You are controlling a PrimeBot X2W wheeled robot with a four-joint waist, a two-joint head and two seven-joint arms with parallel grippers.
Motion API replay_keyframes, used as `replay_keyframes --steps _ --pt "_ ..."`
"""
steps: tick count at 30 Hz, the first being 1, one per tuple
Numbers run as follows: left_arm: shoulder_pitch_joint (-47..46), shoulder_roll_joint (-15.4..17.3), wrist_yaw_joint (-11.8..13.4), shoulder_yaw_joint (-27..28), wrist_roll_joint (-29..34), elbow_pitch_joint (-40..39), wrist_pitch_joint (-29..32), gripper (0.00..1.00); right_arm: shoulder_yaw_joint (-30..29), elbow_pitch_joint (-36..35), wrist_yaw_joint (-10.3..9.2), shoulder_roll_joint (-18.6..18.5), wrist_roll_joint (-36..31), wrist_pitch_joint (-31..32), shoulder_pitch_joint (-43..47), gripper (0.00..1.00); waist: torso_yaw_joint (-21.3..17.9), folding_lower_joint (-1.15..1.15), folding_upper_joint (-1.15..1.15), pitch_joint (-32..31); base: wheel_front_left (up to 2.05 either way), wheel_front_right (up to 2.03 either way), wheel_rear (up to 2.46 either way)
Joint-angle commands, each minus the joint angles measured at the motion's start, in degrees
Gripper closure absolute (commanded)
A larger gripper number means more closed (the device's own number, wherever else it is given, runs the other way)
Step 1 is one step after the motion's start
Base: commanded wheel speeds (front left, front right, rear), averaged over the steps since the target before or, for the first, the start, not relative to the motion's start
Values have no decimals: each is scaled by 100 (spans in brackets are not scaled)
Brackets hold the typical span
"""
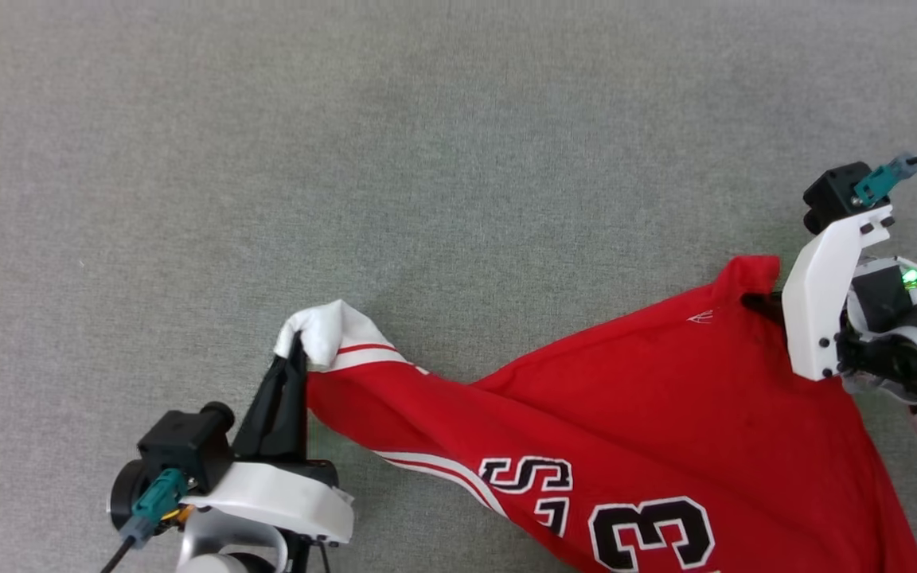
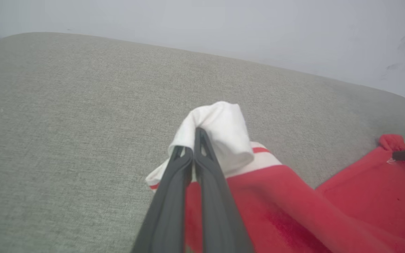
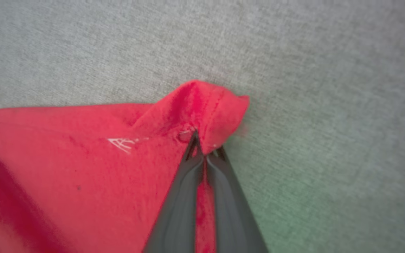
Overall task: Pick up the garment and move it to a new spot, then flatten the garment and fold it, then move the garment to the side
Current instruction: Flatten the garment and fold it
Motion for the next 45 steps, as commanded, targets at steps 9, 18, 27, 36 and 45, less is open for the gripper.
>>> replay_keyframes --steps 9,18,27,36,45 --pt "-305 631 -122 410 -2 -101 175 100 -163 -55 -2 30 -459 -1486 112 100 -307 0 0 -879 0 0 0" --pt "-1979 914 -566 762 -393 321 390 100 -836 -36 -2 529 -1002 -2492 -234 100 -619 0 0 -1204 0 0 0" --pt "-4602 744 -923 627 -276 1551 283 100 -1092 -151 -2 739 -1397 -3146 -1601 100 -805 0 0 -649 0 0 0" --pt "-7249 599 -1055 558 6 2728 -39 100 -1439 -151 -2 609 -1542 -3629 -3569 100 -817 0 0 429 0 0 0" --pt "-9106 556 -1184 450 158 3583 -44 100 -1297 253 -2 424 -1439 -3985 -5195 100 -873 0 0 1583 0 0 0"
